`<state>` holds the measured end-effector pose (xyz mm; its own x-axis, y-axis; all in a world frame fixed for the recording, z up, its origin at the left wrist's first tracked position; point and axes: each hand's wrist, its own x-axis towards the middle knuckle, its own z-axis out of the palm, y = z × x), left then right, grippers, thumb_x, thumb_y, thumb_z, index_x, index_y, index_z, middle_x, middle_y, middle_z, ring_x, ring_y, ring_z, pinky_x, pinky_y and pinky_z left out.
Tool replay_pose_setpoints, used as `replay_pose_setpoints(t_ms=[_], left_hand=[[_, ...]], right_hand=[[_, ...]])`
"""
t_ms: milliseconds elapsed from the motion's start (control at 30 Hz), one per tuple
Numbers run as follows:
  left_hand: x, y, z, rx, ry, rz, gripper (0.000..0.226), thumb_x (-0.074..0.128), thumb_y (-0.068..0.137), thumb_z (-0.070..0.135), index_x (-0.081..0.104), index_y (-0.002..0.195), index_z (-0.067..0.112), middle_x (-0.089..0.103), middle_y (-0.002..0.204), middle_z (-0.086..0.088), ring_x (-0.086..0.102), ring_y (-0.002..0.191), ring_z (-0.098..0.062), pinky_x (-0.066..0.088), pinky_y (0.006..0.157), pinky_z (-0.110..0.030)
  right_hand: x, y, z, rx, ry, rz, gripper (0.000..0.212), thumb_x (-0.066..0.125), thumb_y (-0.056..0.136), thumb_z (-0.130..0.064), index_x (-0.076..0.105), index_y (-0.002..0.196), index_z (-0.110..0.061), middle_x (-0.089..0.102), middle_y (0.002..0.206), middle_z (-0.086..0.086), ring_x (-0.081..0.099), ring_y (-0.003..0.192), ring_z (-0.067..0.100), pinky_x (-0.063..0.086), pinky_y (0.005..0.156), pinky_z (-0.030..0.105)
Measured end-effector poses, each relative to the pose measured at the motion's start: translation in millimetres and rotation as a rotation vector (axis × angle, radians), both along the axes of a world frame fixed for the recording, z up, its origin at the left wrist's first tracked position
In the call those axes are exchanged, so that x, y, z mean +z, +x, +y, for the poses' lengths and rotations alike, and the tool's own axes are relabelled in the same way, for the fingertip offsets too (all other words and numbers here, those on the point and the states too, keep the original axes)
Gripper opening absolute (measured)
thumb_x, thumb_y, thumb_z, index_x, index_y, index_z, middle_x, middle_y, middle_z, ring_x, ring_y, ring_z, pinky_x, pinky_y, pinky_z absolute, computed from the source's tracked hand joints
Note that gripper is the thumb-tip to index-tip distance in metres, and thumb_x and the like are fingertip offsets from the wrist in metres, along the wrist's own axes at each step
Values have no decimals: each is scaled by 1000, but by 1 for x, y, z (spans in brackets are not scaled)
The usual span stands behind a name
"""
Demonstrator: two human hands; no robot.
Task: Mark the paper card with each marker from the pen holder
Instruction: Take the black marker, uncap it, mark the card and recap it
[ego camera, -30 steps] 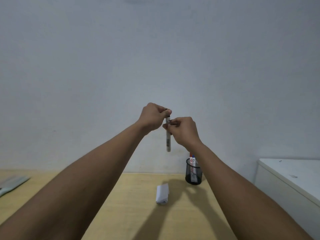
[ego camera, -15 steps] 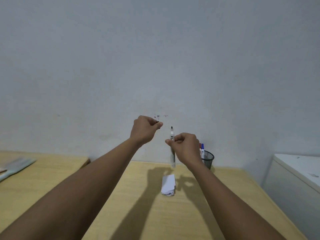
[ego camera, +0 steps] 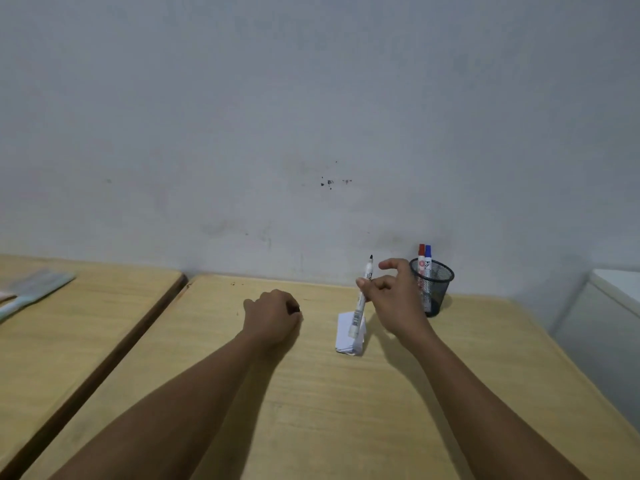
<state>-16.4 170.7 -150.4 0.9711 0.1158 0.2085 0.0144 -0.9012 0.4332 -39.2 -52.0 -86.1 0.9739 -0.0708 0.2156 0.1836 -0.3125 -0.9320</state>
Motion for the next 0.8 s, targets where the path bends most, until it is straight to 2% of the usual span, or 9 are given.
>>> replay_pose_setpoints(t_ms=[167, 233, 333, 400, 433, 533, 600, 700, 800], left_hand=[[-7, 0, 3, 5, -18, 6, 28, 62, 88, 40, 67, 113, 30, 70, 110, 10, 62, 109, -18, 31, 91, -41], [-9, -9, -1, 26, -69, -169, 33, 63, 85, 40, 64, 116, 28, 63, 108, 8, 60, 105, -16, 31, 87, -39], [-9, -32, -18, -144, -65, -423, 30, 60, 81, 45, 67, 103, 26, 58, 94, 9, 58, 92, -16, 35, 80, -37], [-9, -48, -35, -358, 24, -325, 40, 56, 83, 52, 63, 116, 29, 60, 112, 10, 53, 104, -14, 38, 87, -38], [-9, -53, -42, -426, 68, -226, 48, 50, 86, 54, 58, 128, 33, 57, 127, 11, 48, 114, -13, 37, 93, -39], [-12, -53, -52, -505, 155, -32, 56, 34, 91, 55, 39, 144, 38, 38, 153, 13, 35, 134, -15, 31, 102, -47], [-15, -50, -53, -525, 213, -3, 48, 35, 92, 53, 41, 138, 40, 38, 153, 13, 36, 133, -17, 30, 99, -50], [-24, -48, -52, -536, 262, -9, 45, 36, 90, 55, 42, 132, 41, 40, 150, 15, 37, 126, -15, 30, 97, -50], [-30, -48, -53, -541, 284, -40, 45, 36, 89, 56, 42, 130, 40, 40, 146, 17, 37, 122, -14, 30, 96, -49]], right_hand=[[-5, 5, -5, 50, 3, -4, 14, 65, 96, -19, 54, 105, -22, 73, 85, 10, 69, 75, 17, 40, 58, 24], [-2, 7, -8, 67, 72, 8, 7, 61, 98, -18, 61, 102, -24, 74, 89, 13, 69, 77, 17, 42, 59, 22], [7, 13, -13, 128, 470, 132, 21, 52, 102, -12, 68, 105, -25, 73, 96, 9, 67, 81, 19, 44, 63, 26], [8, 18, -16, 176, 698, 211, 27, 54, 100, -4, 69, 110, -25, 73, 93, 2, 69, 80, 18, 44, 65, 31], [6, 20, -16, 196, 726, 222, 27, 57, 98, -3, 67, 111, -24, 73, 89, 0, 69, 80, 17, 46, 65, 33], [-8, 25, -13, 187, 614, 195, 17, 65, 95, -9, 63, 108, -20, 69, 83, 3, 67, 74, 19, 51, 63, 35], [-18, 30, -9, 155, 428, 166, 9, 64, 97, -15, 63, 106, -15, 69, 82, 6, 66, 66, 18, 52, 58, 32], [-34, 37, -5, 125, 167, 98, 21, 62, 99, -20, 66, 105, -1, 66, 75, 7, 62, 60, 18, 51, 51, 30], [-51, 44, 0, 130, 53, 101, 19, 63, 97, -20, 70, 96, -2, 63, 71, 5, 60, 60, 16, 52, 54, 35]])
